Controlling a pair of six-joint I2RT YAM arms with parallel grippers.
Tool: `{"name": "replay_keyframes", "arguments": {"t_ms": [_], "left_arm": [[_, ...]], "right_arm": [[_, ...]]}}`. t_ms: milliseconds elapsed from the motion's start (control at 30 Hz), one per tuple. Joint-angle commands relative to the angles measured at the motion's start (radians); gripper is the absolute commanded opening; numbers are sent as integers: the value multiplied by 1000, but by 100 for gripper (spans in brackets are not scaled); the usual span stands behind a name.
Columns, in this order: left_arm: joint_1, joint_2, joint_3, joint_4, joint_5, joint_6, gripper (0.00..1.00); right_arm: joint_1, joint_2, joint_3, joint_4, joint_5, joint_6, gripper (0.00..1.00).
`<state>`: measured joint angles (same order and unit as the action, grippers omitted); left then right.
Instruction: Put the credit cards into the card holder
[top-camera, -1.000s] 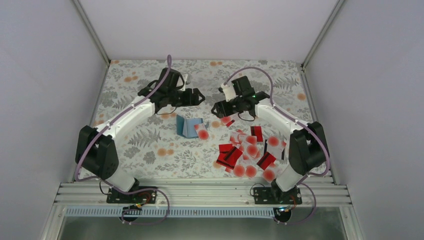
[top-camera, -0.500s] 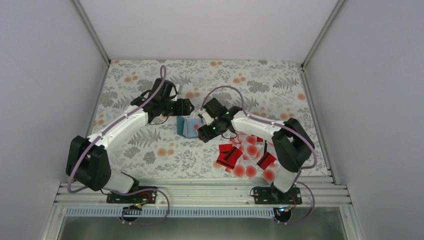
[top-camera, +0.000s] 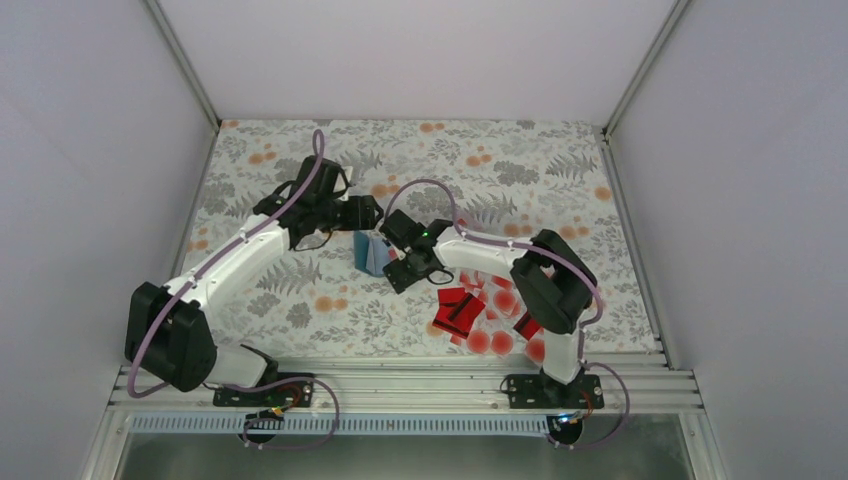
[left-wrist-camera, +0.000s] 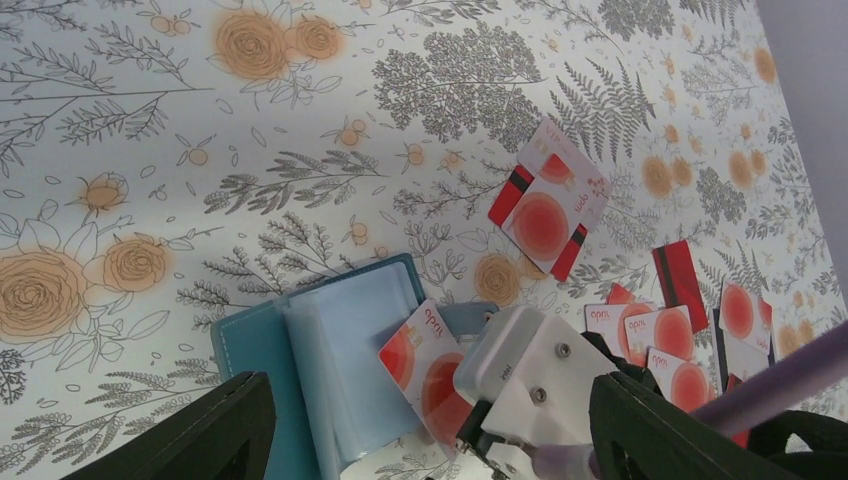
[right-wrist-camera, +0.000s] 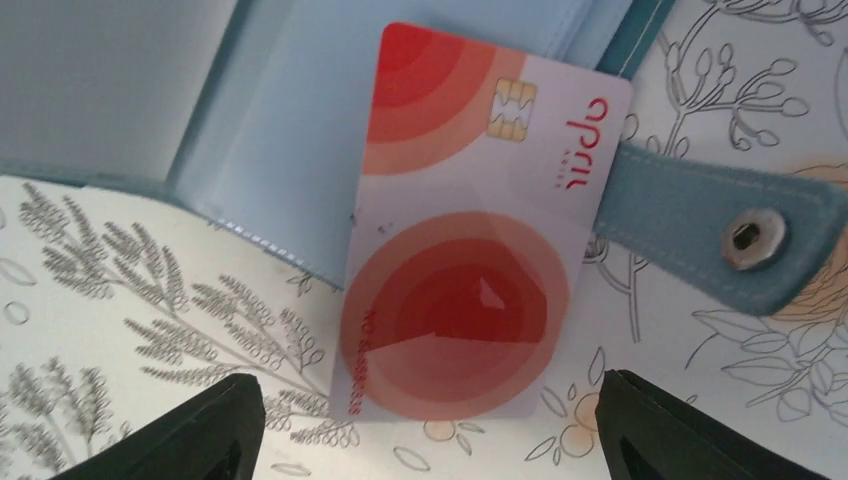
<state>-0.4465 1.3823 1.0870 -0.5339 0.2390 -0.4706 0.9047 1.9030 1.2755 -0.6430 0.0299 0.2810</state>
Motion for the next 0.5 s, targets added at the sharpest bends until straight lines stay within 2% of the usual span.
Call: {"name": "replay_keyframes", "arguments": {"t_ms": [0,300,467], "left_arm": [[8,-26,-13,-9,-13,20,79],[17,-50,-30,-17,-16,27,79],[21,-58,-35,-16,-17,27,79]], "right_arm": [[17,39,35,-10,88,24,84],[21,90,35,27,96,27,78],[21,97,16,36,86,31,65]]}}
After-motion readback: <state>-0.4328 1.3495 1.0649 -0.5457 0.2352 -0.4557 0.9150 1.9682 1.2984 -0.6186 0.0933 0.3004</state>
